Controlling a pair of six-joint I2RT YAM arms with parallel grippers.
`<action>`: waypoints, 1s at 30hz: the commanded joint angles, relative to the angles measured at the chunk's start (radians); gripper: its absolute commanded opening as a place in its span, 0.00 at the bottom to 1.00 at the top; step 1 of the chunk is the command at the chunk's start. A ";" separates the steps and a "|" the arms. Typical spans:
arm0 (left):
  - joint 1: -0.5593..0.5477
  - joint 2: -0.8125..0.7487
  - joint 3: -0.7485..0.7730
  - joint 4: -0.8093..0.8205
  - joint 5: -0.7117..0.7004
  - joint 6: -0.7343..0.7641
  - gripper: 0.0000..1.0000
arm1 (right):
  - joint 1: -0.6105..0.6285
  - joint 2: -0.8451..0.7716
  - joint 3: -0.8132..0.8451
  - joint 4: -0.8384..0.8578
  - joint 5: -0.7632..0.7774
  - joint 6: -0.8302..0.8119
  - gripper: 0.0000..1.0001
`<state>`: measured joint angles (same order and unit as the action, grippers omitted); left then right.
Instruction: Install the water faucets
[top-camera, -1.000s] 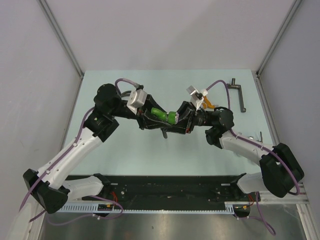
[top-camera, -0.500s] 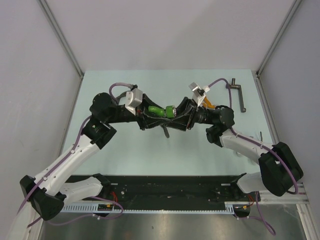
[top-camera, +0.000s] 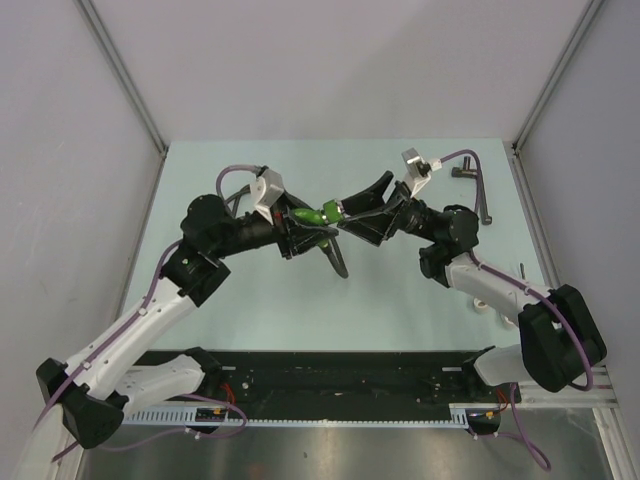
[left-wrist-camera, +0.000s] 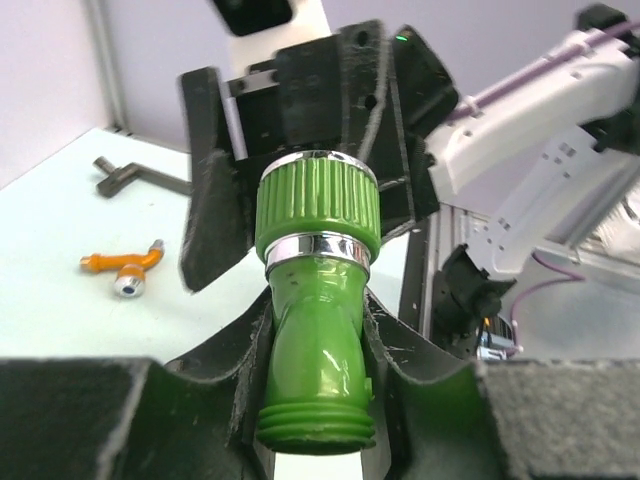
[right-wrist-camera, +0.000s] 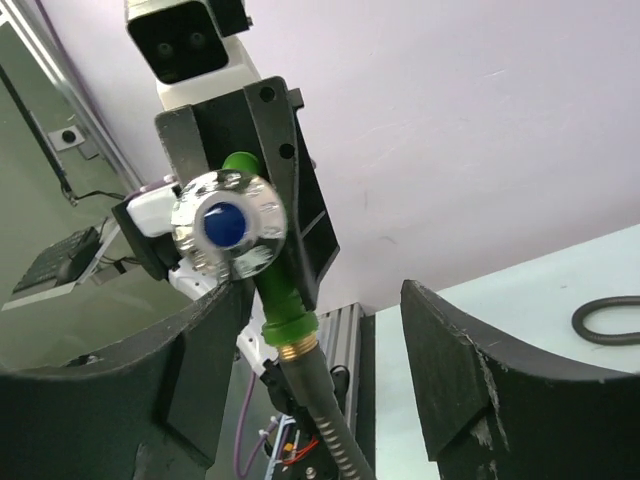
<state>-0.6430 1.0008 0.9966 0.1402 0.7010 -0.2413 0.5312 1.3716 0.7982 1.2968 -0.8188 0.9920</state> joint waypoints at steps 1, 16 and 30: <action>0.009 -0.037 -0.016 -0.014 -0.202 -0.065 0.00 | -0.036 -0.026 -0.027 0.285 0.030 -0.018 0.69; 0.009 -0.054 -0.015 -0.090 -0.408 -0.139 0.00 | 0.269 -0.276 -0.168 -0.254 0.355 -0.907 0.71; 0.009 -0.068 -0.012 -0.099 -0.420 -0.151 0.00 | 0.599 -0.141 -0.209 -0.133 1.001 -1.356 0.57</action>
<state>-0.6380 0.9665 0.9760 0.0078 0.2985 -0.3679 1.1000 1.1805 0.6014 1.0351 -0.0132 -0.2523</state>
